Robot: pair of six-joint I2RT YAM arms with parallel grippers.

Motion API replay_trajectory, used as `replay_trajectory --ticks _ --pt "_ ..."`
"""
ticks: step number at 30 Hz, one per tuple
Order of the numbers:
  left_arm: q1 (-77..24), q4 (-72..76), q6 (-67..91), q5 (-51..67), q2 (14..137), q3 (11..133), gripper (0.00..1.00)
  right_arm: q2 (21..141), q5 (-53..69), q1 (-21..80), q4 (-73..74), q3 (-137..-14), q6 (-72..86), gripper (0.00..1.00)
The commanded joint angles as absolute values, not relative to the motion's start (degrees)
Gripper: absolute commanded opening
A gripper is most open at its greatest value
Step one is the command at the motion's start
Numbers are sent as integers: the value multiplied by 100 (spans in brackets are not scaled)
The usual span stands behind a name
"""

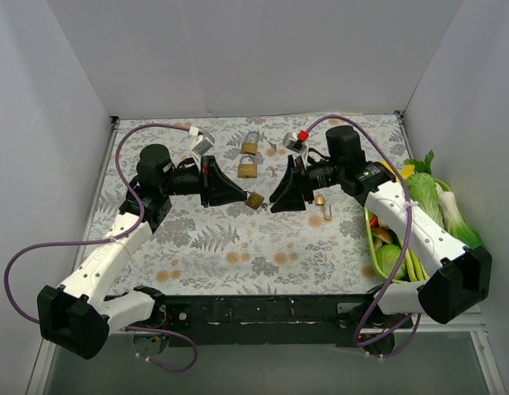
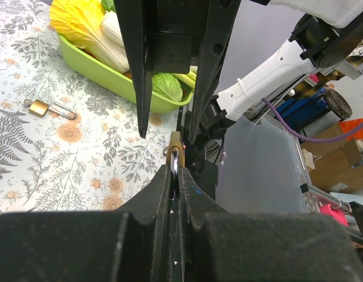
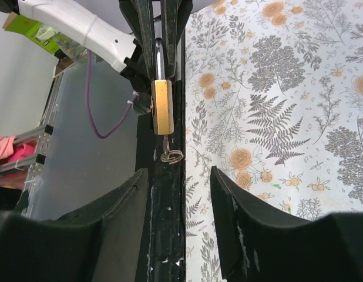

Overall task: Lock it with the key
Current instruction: Lock the lock.

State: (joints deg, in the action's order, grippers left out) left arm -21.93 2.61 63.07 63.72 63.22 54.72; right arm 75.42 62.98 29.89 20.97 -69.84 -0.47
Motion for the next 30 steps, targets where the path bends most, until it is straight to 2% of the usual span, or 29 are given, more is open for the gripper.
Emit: replay_trajectory --ticks 1,8,12,18,21,22,30 --pt "-2197 272 6161 6557 6179 5493 0 7629 6521 3181 2110 -7251 -106 52" --pt "-2206 272 6144 6548 6135 5449 0 7734 6556 3419 1881 -7295 97 38" --pt "-2206 255 6144 6530 6091 5388 0 7778 6574 3445 1890 -7330 123 34" --pt "-2206 237 6126 6530 6082 5344 0 7813 6530 3454 1854 -7356 167 25" --pt "-2197 229 6135 6460 6091 5344 0 7848 6495 3454 1881 -7356 158 10" --pt "-2197 229 6117 6443 6091 5344 0 7849 6495 3454 1898 -7339 150 2" --pt "-2153 185 6100 6153 6126 5440 0 7822 6425 3454 2214 -7242 18 1"
